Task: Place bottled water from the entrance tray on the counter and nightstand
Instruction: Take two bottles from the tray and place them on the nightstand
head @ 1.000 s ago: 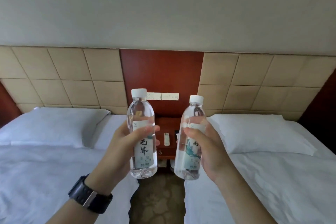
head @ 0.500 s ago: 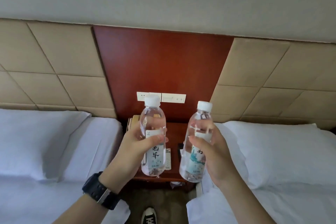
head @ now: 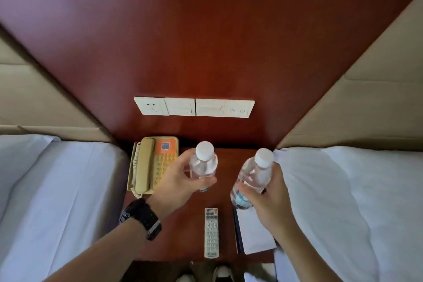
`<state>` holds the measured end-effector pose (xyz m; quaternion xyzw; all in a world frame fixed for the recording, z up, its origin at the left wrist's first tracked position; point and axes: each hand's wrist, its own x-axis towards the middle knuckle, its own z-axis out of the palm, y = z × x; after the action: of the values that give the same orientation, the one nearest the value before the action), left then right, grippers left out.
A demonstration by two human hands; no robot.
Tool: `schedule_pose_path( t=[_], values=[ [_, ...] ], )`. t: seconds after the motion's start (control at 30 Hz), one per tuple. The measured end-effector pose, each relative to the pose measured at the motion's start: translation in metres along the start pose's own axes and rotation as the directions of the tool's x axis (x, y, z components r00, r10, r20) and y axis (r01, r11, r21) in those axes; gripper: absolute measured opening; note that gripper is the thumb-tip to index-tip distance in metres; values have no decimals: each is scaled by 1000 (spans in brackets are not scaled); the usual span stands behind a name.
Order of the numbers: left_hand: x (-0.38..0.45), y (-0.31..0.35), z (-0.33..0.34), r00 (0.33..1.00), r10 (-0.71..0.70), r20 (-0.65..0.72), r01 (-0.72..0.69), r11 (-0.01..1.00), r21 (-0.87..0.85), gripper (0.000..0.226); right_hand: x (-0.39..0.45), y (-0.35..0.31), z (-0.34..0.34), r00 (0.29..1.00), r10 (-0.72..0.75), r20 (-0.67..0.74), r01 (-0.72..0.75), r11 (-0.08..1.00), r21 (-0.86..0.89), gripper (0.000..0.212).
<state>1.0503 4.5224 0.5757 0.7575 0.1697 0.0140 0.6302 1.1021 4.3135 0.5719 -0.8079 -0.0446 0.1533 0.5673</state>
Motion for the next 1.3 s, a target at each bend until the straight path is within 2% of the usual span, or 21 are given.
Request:
schedule_pose_path(
  t=[0.23,0.43,0.53,0.67,0.77,0.87,1.0,1.1,1.2,1.3],
  values=[
    [92,-160,25,997,-33,63,33,999,8,58,96,151,57,993,-68,-92,62,996,-70,65],
    [117,-229,38,999,26,22,-27,999,23,60,123,216,81,982,-129,-135,116,988,-98,70],
    [125,-242,37,998,62,-1,-62,998,7,61,126,227,85,973,-167,-163,150,983,-109,71],
    [128,-256,40,998,24,50,-32,987,157,66,128,236,89,966,-193,-171,171,976,-137,74],
    [131,-264,41,996,-39,75,12,944,329,66,130,250,83,991,-113,-66,99,978,-183,66],
    [140,-263,42,998,-4,70,-24,917,398,67,136,263,75,998,-60,13,61,962,-266,56],
    [165,-256,44,995,35,90,-69,911,406,68,163,256,75,991,-118,65,133,941,-312,53],
    [189,-250,49,991,60,119,-102,917,385,77,194,246,77,983,-147,109,173,939,-296,53],
    [207,-249,56,988,49,143,-90,950,298,82,219,237,79,977,-143,158,186,934,-305,57],
    [218,-251,61,989,30,148,-74,950,304,80,235,236,75,970,-142,199,202,922,-330,55]
  ],
)
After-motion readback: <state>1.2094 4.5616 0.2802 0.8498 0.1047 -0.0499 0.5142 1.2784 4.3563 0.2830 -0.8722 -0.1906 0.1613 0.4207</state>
